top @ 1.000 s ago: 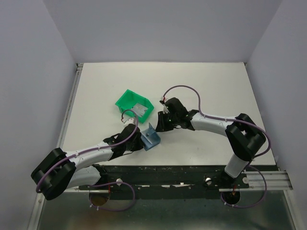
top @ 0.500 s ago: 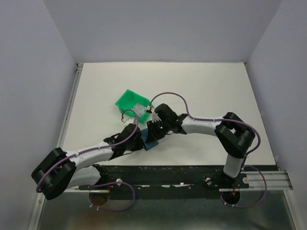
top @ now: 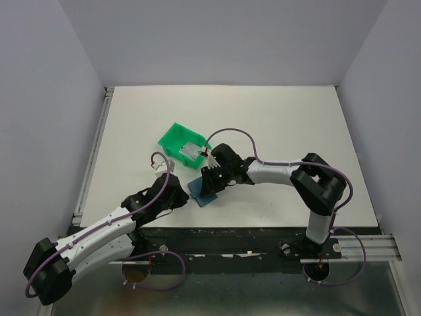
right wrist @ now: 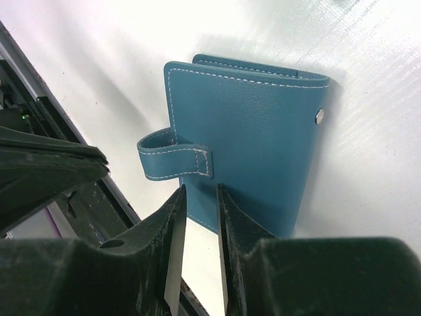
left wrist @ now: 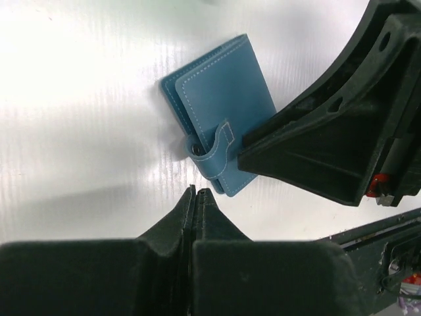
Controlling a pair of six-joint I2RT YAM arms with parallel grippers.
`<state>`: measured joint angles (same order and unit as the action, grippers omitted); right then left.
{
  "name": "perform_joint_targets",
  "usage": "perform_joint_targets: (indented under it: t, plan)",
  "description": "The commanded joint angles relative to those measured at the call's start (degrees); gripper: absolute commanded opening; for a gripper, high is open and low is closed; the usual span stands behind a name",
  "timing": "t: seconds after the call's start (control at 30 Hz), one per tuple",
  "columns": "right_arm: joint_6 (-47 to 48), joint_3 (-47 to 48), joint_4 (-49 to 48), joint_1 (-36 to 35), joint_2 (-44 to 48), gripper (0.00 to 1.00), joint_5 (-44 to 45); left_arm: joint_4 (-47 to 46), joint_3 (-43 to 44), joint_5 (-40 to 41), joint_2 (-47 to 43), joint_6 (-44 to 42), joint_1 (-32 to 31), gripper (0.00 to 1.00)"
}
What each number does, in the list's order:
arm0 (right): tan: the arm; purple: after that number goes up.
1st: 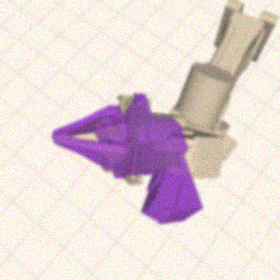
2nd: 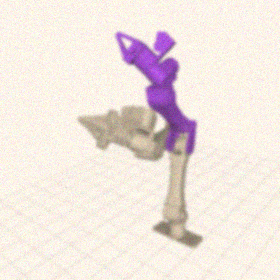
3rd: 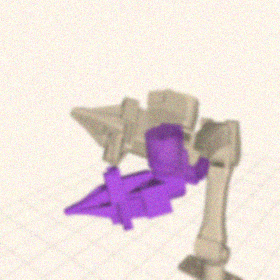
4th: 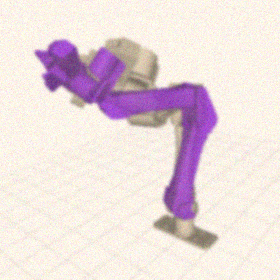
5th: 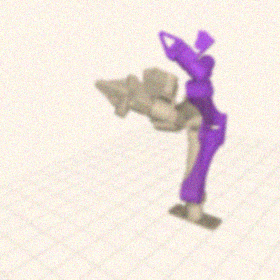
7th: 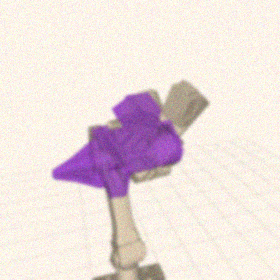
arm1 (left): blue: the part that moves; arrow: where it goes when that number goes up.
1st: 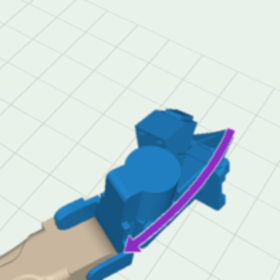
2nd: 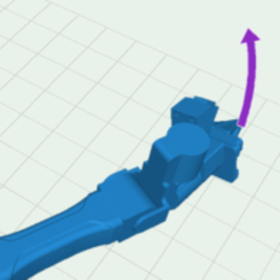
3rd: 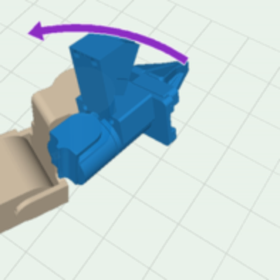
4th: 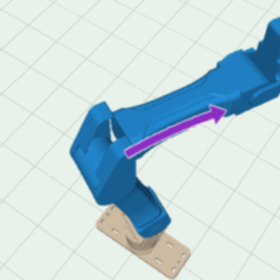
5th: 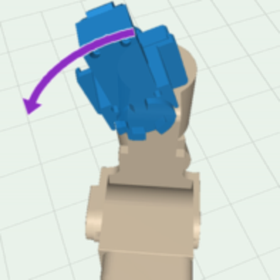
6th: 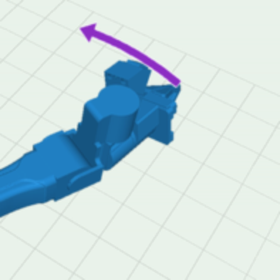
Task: Put the credit cards into the card holder
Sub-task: Close the card holder at the center of the board.
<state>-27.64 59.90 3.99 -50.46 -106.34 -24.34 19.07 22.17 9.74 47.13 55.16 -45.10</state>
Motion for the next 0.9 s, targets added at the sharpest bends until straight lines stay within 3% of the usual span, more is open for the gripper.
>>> perform_joint_targets:
  t: [0.0, 0.37, 0.87]
  plan:
    - [0.0, -2.7, 3.5, -0.4, -3.9, 0.34, 5.0, 4.7, 2.2, 4.9, -1.2, -1.0, 0.5, 0.00]
    - [0.0, -3.6, 3.2, -0.3, -3.0, 0.34, 6.1, 1.9, 2.8, 0.3, 9.7, 0.2, 0.5, 0.00]
    - [-0.2, -3.7, 3.0, -0.3, -3.9, 0.34, 5.9, -6.1, 6.4, 1.7, 19.7, -2.2, 0.6, 0.00]
